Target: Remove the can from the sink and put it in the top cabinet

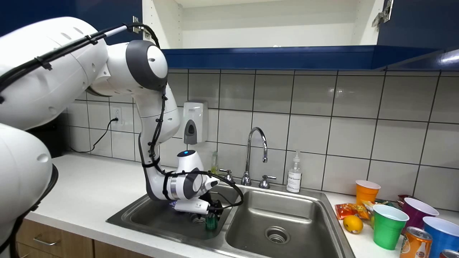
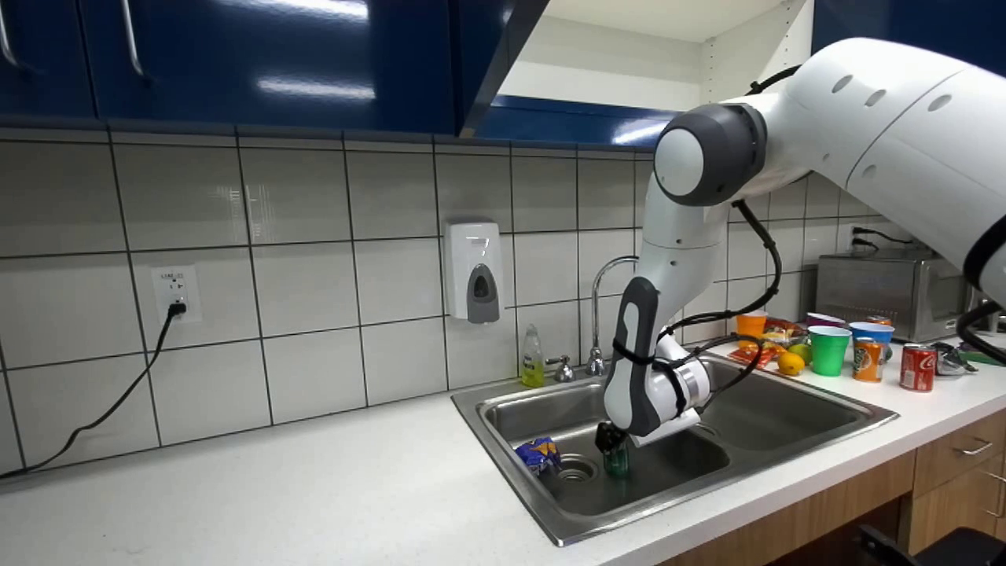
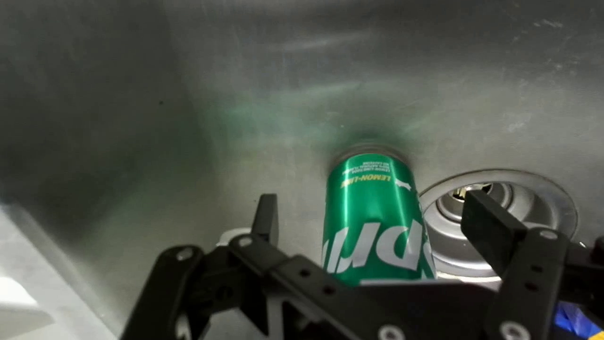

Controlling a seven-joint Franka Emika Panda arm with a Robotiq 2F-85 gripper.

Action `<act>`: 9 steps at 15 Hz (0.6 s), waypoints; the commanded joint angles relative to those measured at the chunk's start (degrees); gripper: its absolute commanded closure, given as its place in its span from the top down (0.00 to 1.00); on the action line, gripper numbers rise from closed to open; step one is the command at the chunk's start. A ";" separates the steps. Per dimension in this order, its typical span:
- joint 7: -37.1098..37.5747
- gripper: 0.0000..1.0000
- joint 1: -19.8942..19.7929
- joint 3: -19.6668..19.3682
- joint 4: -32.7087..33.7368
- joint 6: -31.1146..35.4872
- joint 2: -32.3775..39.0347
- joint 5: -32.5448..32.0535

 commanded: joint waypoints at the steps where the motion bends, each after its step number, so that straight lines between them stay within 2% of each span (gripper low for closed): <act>1: 0.18 1.00 1.30 -0.89 2.06 0.93 1.76 1.61; 9: 0.20 1.00 1.45 -1.00 3.49 1.27 2.47 2.16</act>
